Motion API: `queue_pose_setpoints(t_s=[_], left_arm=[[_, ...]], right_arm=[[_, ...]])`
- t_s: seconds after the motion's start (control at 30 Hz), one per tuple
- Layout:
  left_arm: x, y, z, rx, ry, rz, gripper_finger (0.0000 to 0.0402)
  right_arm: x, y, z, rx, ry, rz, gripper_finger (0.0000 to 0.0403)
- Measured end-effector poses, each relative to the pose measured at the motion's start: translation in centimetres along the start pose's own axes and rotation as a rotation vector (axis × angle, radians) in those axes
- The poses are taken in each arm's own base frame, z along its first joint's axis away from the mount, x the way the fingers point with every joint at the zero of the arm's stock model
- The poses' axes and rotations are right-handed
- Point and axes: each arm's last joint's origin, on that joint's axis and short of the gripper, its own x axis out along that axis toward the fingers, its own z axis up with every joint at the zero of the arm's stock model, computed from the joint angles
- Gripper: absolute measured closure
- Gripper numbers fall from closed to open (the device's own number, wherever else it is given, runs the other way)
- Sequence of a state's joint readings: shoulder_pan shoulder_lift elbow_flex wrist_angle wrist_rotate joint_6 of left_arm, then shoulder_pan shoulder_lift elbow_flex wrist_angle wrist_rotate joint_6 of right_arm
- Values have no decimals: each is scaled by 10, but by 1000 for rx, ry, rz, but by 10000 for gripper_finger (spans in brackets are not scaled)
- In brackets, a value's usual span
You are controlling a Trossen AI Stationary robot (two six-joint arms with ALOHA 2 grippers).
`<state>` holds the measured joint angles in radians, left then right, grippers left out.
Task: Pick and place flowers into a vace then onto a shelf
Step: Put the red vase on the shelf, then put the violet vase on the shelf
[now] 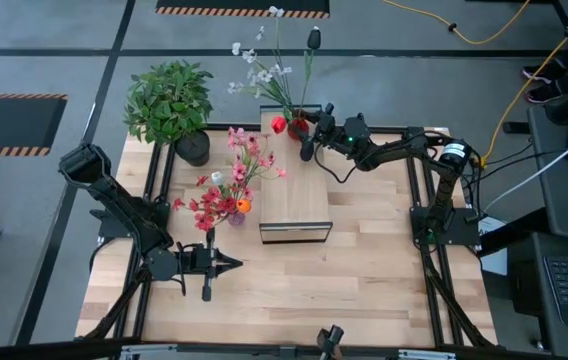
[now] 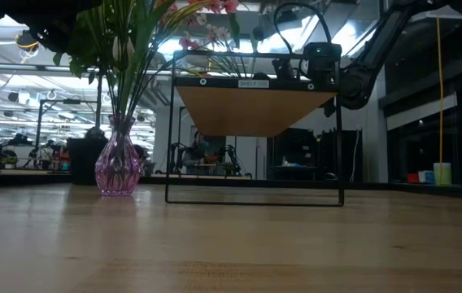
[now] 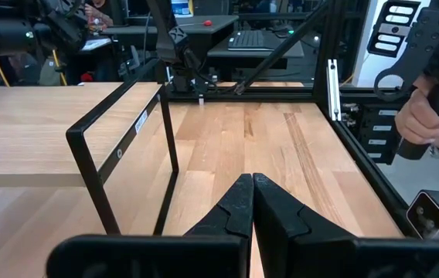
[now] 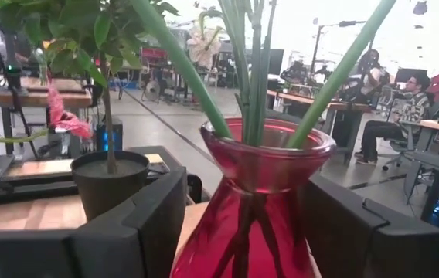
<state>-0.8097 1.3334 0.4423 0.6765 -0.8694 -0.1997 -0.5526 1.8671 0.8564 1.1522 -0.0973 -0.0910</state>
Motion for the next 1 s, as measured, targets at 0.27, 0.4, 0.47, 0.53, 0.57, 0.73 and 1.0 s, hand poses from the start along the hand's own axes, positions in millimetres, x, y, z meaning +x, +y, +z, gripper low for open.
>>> queue_pose_setpoints(t_s=[0.27,0.4,0.47,0.53,0.57,0.73,1.0], left_arm=[[0,0,0,1,0,0,396],[0,0,0,-2,0,0,396],[0,0,0,-6,0,0,396],[0,0,0,-10,0,0,396],[0,0,0,-16,0,0,396],[0,0,0,-23,0,0,396],[0,0,0,-23,0,0,396]], right_arm=[[-22,0,14,-23,16,-23,169],[-27,1,11,-17,30,-21,169],[-27,1,12,-11,27,-15,169],[-27,2,13,5,14,5,169],[-27,2,15,6,4,6,169],[-29,1,25,1,-16,5,169],[-37,-2,40,-48,58,-56,169]])
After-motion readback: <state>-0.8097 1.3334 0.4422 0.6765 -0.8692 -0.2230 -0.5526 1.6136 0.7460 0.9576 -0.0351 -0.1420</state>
